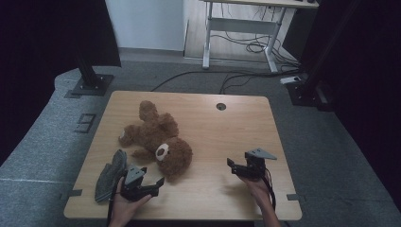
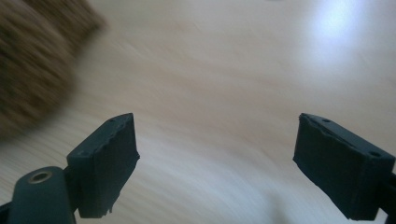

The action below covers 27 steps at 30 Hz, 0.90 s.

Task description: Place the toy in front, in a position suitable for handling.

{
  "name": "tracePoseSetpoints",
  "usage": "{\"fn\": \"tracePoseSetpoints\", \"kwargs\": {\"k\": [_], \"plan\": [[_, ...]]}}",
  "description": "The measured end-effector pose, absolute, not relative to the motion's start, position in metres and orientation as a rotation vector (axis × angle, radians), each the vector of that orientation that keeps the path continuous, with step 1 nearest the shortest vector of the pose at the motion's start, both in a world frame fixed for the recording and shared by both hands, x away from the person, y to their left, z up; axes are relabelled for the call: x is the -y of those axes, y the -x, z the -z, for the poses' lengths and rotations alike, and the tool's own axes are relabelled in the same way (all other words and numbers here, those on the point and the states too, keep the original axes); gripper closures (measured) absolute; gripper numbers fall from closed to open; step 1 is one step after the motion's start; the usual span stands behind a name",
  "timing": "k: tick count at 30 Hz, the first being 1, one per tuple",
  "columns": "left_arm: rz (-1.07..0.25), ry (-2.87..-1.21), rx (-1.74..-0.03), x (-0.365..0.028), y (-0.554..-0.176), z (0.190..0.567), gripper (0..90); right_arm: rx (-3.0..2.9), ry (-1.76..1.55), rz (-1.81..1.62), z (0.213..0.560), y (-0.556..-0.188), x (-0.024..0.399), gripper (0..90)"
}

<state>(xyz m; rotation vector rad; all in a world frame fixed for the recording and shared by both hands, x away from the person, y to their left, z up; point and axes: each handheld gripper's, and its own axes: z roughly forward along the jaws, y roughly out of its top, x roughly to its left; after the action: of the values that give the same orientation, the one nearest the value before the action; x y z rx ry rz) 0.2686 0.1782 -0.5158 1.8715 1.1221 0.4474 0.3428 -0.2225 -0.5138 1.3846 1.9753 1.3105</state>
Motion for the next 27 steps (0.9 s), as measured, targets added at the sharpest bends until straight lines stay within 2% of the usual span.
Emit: {"fn": "tracePoseSetpoints", "kwargs": {"k": [5,6,13,20,27], "plan": [[-0.482,-1.881,-1.103,-0.161,-0.275,0.513,14.5,-2.023,-1.288,-1.358,0.492,-0.356,0.2,13.5],[-0.496,-1.892,-1.092,-0.154,-0.276,0.511,13.4,-2.051,-1.229,-1.376,0.478,-0.369,0.182,14.0],[-0.514,-1.911,-1.125,-0.142,-0.289,0.512,6.2,-2.17,-1.123,-1.432,0.454,-0.411,0.119,17.0],[-0.537,-1.958,-1.126,-0.139,-0.293,0.519,4.9,-2.283,-0.996,-1.393,0.448,-0.44,0.052,17.8],[-0.498,-1.979,-1.118,-0.133,-0.293,0.521,3.3,-2.343,-0.992,-1.417,0.454,-0.466,0.023,19.7]]}}
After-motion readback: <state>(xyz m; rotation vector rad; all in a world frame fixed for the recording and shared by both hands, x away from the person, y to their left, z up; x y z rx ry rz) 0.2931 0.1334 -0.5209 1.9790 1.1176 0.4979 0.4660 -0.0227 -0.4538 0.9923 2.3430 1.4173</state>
